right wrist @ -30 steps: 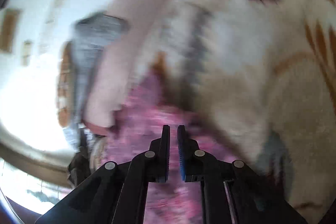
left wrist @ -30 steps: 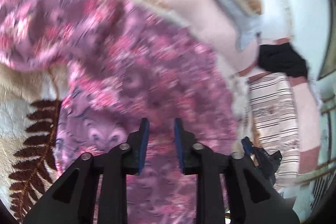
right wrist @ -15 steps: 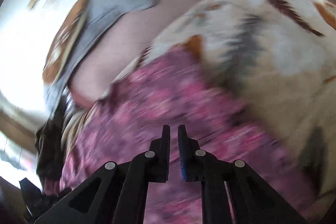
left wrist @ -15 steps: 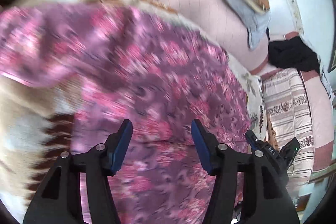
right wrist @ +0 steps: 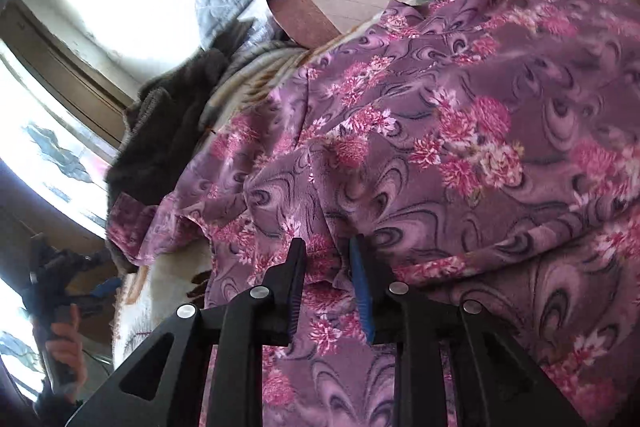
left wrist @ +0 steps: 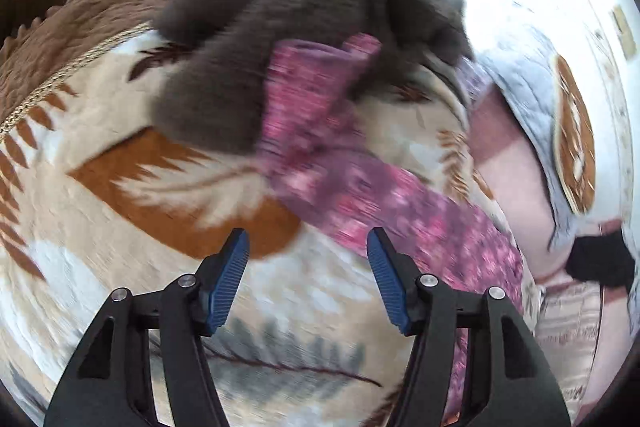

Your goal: Fold small clothes

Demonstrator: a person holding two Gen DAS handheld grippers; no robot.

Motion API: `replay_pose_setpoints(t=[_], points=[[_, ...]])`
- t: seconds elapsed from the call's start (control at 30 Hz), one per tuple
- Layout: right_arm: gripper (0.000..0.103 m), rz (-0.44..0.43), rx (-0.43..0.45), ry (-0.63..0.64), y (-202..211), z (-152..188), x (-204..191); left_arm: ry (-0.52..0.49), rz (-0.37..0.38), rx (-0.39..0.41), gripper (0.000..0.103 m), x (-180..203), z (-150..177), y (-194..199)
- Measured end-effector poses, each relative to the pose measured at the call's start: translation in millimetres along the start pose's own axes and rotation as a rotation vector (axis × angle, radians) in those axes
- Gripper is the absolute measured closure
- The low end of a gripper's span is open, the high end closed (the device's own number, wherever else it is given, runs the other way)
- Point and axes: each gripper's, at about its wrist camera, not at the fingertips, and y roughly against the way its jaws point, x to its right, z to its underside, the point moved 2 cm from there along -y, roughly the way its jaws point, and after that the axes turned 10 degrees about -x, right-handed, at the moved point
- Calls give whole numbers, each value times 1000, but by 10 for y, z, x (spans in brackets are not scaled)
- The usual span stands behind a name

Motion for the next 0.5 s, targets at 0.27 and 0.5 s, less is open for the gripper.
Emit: replay_pose_setpoints(t=[0.27, 0.5], points=[[86, -12, -4, -5, 53, 21, 48, 19, -9, 15, 43, 69, -229, -338], [86, -29, -1, -13, -46, -4, 14, 68, -45, 35, 98, 119, -330, -400]])
